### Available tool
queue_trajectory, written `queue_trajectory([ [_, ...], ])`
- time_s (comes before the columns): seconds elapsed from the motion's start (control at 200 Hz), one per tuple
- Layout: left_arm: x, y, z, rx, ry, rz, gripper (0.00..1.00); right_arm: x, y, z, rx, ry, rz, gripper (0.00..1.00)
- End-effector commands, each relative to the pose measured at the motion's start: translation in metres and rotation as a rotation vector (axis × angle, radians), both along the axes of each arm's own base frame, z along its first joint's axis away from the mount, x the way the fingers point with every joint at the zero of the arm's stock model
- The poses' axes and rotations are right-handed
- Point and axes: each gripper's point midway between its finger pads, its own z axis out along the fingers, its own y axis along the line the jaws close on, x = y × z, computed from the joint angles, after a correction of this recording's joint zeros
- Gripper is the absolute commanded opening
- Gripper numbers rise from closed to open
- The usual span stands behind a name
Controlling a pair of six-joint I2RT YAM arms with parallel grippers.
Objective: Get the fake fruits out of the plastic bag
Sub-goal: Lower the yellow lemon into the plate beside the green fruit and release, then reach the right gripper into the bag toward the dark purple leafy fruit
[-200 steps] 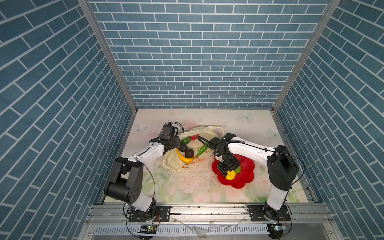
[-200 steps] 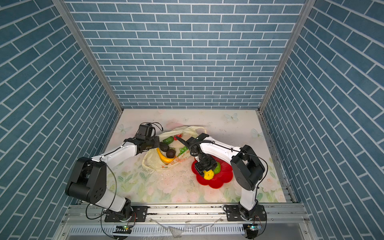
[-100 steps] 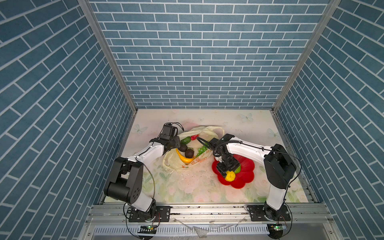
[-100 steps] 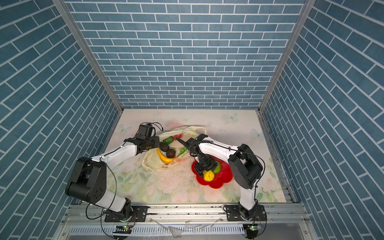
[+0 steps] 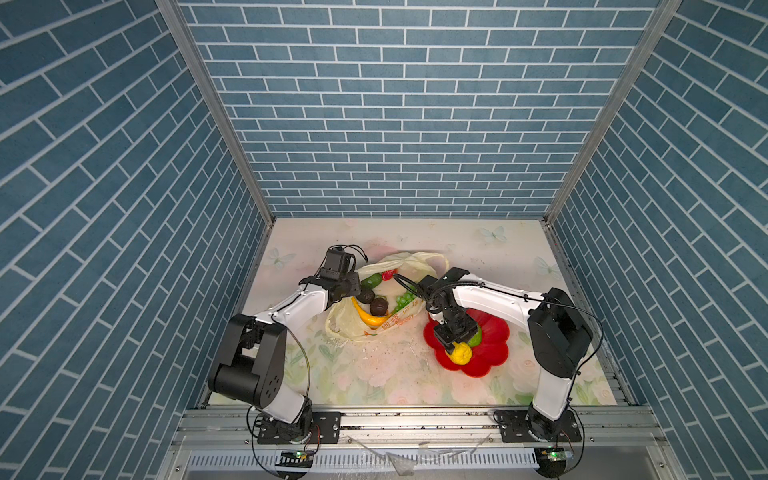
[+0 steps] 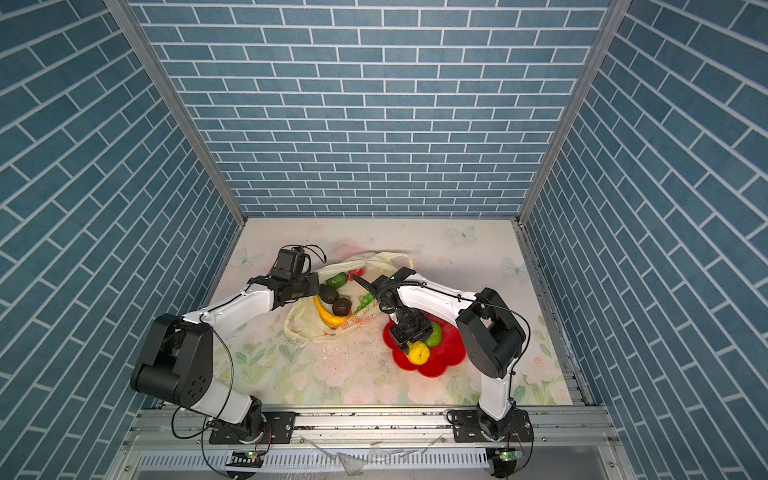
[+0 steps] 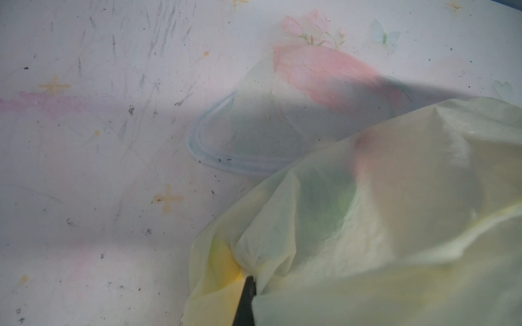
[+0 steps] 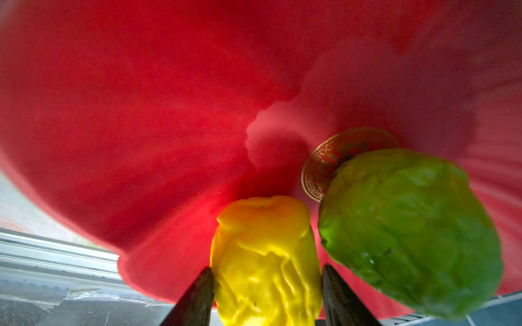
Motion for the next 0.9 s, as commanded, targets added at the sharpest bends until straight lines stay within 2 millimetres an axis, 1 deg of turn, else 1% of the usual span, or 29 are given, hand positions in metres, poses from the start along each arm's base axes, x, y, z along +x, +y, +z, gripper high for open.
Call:
queue_trajectory([
  [0.0, -0.004, 0.005, -0.002, 0.013, 0.009, 0.004, 0.0, 0.009, 0.01, 0.007, 0.019, -0.027, 0.008, 0.61],
  [0.09, -0.004, 0.006, -0.001, 0.014, 0.008, 0.005, 0.0, 0.01, 0.011, 0.005, 0.015, -0.022, 0.009, 0.6],
  [0.23, -0.005, 0.006, -0.001, 0.015, 0.008, 0.004, 0.0, 0.015, 0.015, 0.007, 0.018, -0.034, 0.014, 0.65],
  [0.315, -0.005, 0.006, -0.001, 0.016, 0.008, 0.003, 0.0, 0.018, 0.016, 0.009, 0.02, -0.045, 0.016, 0.66],
  [0.415, -0.005, 0.006, -0.002, 0.016, 0.009, 0.002, 0.0, 0.022, 0.018, 0.015, 0.026, -0.061, 0.015, 0.66],
  [0.53, -0.005, 0.006, -0.001, 0.014, 0.008, 0.003, 0.0, 0.034, 0.027, 0.028, 0.052, -0.112, 0.012, 0.65],
  [0.595, -0.005, 0.006, -0.002, 0.014, 0.009, 0.003, 0.0, 0.046, 0.037, 0.038, 0.085, -0.16, 0.005, 0.64],
  [0.665, -0.005, 0.005, -0.001, 0.012, 0.008, 0.002, 0.0, 0.06, 0.053, 0.05, 0.146, -0.218, -0.006, 0.63],
  [0.83, -0.005, 0.003, -0.001, -0.004, 0.003, 0.003, 0.0, 0.103, 0.103, 0.076, 0.317, -0.363, -0.046, 0.58],
  [0.895, -0.005, 0.003, -0.001, -0.007, 0.004, 0.01, 0.0, 0.118, 0.124, 0.082, 0.389, -0.406, -0.076, 0.58],
])
